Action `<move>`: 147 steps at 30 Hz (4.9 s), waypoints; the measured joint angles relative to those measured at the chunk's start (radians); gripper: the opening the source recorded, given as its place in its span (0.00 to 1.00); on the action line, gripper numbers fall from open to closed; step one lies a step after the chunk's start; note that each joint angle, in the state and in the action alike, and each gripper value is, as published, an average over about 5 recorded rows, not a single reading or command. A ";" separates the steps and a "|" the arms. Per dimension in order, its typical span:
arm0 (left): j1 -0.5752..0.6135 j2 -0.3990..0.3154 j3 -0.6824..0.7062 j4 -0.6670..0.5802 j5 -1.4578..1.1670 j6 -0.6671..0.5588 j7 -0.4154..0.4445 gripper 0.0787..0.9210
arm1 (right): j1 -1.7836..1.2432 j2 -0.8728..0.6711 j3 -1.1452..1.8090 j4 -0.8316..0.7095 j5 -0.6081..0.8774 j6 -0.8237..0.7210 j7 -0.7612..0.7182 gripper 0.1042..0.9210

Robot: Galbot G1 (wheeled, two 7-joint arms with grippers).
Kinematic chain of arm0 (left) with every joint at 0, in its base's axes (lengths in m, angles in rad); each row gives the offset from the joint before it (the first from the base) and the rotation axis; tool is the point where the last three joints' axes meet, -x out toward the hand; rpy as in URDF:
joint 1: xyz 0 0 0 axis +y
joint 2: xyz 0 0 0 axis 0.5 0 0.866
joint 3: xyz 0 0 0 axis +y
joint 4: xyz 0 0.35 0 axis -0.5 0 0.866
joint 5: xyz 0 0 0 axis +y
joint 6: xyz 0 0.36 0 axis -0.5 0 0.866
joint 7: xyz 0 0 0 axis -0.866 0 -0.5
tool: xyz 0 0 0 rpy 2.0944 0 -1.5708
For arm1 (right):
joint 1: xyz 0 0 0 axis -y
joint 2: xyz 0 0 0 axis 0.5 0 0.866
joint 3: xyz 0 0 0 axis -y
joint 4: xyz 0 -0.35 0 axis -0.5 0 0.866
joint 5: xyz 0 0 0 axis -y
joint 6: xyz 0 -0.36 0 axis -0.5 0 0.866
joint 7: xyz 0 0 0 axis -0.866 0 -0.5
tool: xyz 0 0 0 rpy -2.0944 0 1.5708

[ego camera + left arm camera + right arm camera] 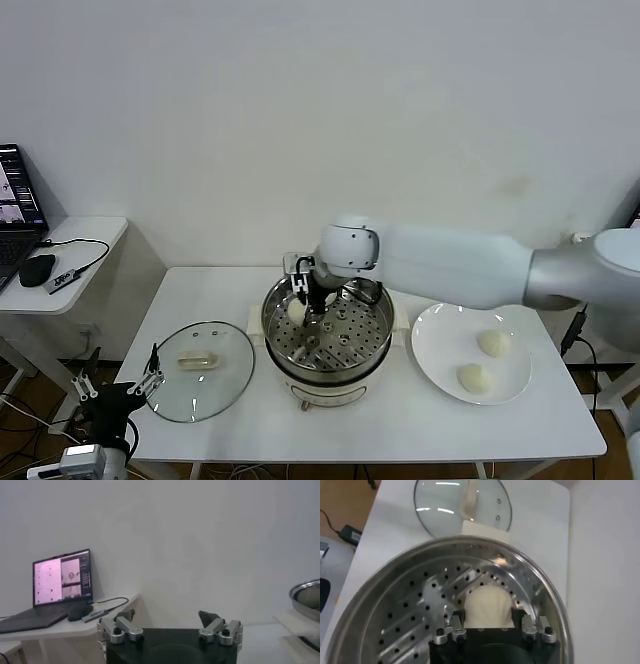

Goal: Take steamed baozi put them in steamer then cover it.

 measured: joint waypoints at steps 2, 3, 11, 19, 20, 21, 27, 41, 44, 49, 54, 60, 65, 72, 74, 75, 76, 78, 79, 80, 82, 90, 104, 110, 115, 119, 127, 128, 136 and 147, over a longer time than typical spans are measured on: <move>-0.001 0.000 -0.001 0.001 0.000 0.000 0.000 0.88 | -0.011 0.014 0.001 -0.013 -0.002 -0.002 0.005 0.59; -0.001 0.000 -0.001 0.001 0.000 0.000 0.000 0.88 | -0.017 0.021 0.002 -0.020 -0.003 -0.003 0.007 0.59; -0.002 -0.001 0.000 0.004 0.000 -0.001 0.000 0.88 | -0.047 0.054 0.012 -0.061 -0.015 -0.004 0.021 0.59; -0.004 -0.002 0.002 0.004 0.000 -0.001 0.000 0.88 | -0.029 0.041 0.015 -0.053 -0.025 -0.001 -0.005 0.79; -0.004 -0.003 0.003 0.004 0.000 -0.001 0.000 0.88 | -0.022 0.035 0.017 -0.048 -0.028 0.002 -0.015 0.82; -0.003 -0.003 0.004 0.004 0.001 -0.001 0.000 0.88 | -0.013 0.027 0.017 -0.042 -0.032 0.007 -0.027 0.85; -0.004 -0.002 0.008 0.002 0.001 -0.001 0.000 0.88 | 0.059 -0.059 0.011 0.020 -0.063 0.056 -0.128 0.88; -0.008 0.011 0.031 0.006 0.006 0.000 0.003 0.88 | 0.180 -0.492 -0.044 0.256 -0.235 0.240 -0.330 0.88; -0.008 0.009 0.036 0.007 0.007 -0.001 0.003 0.88 | 0.174 -0.586 -0.051 0.290 -0.292 0.277 -0.348 0.88; -0.006 0.004 0.042 0.007 0.011 -0.001 0.004 0.88 | 0.126 -0.713 -0.048 0.318 -0.391 0.321 -0.362 0.88; -0.005 -0.003 0.044 0.011 0.015 -0.001 0.004 0.88 | 0.024 -0.792 0.001 0.322 -0.481 0.347 -0.358 0.88; -0.002 -0.007 0.041 0.013 0.019 -0.001 0.004 0.88 | -0.156 -0.829 0.123 0.297 -0.566 0.363 -0.342 0.88; 0.006 -0.008 0.032 0.014 0.021 -0.002 0.003 0.88 | -0.303 -0.831 0.224 0.265 -0.613 0.369 -0.330 0.88; 0.015 -0.019 0.030 0.019 0.028 -0.003 0.003 0.88 | -0.454 -0.811 0.330 0.213 -0.663 0.373 -0.319 0.88; 0.015 -0.021 0.029 0.020 0.030 -0.003 0.003 0.88 | -0.486 -0.804 0.353 0.199 -0.675 0.375 -0.316 0.88; 0.015 -0.021 0.029 0.021 0.030 -0.003 0.003 0.88 | -0.501 -0.800 0.363 0.192 -0.679 0.376 -0.314 0.88; 0.015 -0.022 0.029 0.022 0.030 -0.003 0.003 0.88 | -0.514 -0.796 0.373 0.185 -0.684 0.377 -0.313 0.88; 0.015 -0.022 0.028 0.024 0.030 -0.003 0.003 0.88 | -0.537 -0.789 0.391 0.170 -0.691 0.379 -0.309 0.88; 0.015 -0.022 0.027 0.025 0.030 -0.003 0.002 0.88 | -0.548 -0.785 0.399 0.162 -0.693 0.380 -0.307 0.88; 0.015 -0.021 0.027 0.027 0.030 -0.003 0.002 0.88 | -0.557 -0.781 0.406 0.154 -0.695 0.380 -0.306 0.88; 0.015 -0.021 0.025 0.029 0.030 -0.003 0.002 0.88 | -0.574 -0.773 0.418 0.139 -0.698 0.381 -0.302 0.87; 0.013 -0.021 0.026 0.033 0.031 -0.004 0.002 0.88 | -0.607 -0.742 0.446 0.087 -0.706 0.377 -0.288 0.82; 0.012 -0.022 0.028 0.033 0.033 -0.004 0.002 0.88 | -0.629 -0.715 0.466 0.062 -0.695 0.361 -0.295 0.65; 0.014 -0.022 0.027 0.029 0.033 -0.004 0.000 0.88 | -0.620 -0.717 0.470 0.058 -0.691 0.360 -0.311 0.59; 0.014 -0.022 0.026 0.026 0.033 -0.004 0.000 0.88 | -0.594 -0.727 0.471 0.066 -0.683 0.359 -0.337 0.59; 0.011 -0.021 0.027 0.022 0.033 -0.004 -0.001 0.88 | -0.554 -0.742 0.467 0.080 -0.664 0.355 -0.357 0.59; 0.003 -0.016 0.035 0.020 0.032 -0.004 -0.001 0.88 | -0.408 -0.765 0.435 0.118 -0.604 0.347 -0.387 0.59; 0.003 -0.015 0.035 0.020 0.031 -0.004 -0.001 0.88 | -0.385 -0.765 0.428 0.124 -0.595 0.346 -0.389 0.59; -0.001 -0.006 0.037 0.015 0.028 -0.003 -0.002 0.88 | -0.176 -0.736 0.341 0.155 -0.517 0.329 -0.399 0.59; 0.002 -0.007 0.025 0.012 0.026 -0.003 -0.002 0.88 | 0.058 -0.578 0.202 0.182 -0.409 0.307 -0.376 0.59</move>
